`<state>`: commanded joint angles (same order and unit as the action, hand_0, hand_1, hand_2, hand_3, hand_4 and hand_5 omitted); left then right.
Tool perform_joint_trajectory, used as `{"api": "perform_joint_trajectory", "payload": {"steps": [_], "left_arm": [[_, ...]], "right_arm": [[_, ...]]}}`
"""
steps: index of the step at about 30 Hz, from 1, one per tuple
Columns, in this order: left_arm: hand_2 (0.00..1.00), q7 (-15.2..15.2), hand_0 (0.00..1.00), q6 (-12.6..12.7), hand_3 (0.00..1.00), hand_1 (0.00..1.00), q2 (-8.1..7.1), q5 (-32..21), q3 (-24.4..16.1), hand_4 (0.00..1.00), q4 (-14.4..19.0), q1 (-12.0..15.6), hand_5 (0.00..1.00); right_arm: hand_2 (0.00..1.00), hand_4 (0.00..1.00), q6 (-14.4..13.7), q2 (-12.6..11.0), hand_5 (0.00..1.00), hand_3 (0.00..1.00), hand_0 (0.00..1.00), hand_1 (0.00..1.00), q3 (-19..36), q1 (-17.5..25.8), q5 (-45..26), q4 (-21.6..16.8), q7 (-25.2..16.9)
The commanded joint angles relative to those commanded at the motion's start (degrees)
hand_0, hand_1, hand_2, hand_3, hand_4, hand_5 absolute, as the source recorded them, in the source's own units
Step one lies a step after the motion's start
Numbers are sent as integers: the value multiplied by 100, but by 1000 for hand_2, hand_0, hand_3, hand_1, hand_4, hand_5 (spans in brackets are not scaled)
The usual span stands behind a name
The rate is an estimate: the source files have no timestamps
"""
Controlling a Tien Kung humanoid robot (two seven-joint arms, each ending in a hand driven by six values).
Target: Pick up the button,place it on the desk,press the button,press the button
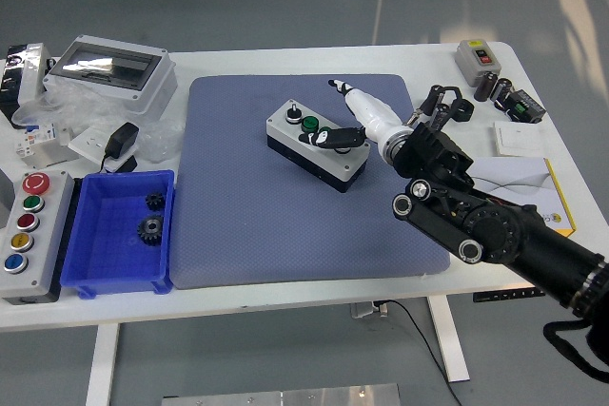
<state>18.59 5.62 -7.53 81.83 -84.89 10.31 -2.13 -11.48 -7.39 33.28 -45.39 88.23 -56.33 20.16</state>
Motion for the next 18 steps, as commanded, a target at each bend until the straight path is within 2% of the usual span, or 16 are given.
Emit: {"api": "perform_joint_trajectory", "payload": {"steps": [10, 18], "left_arm": [[567, -16, 618, -18, 620, 621, -7, 10, -12, 649, 0, 1, 215], [567, -36, 617, -43, 616, 621, -12, 44, -47, 649, 0, 3, 207]], "right_arm": [[998, 998, -29, 154, 559, 998, 998, 998, -365, -80, -290, 368, 100], [998, 998, -130, 277, 580, 998, 998, 998, -666, -131, -197, 492, 290]]}}
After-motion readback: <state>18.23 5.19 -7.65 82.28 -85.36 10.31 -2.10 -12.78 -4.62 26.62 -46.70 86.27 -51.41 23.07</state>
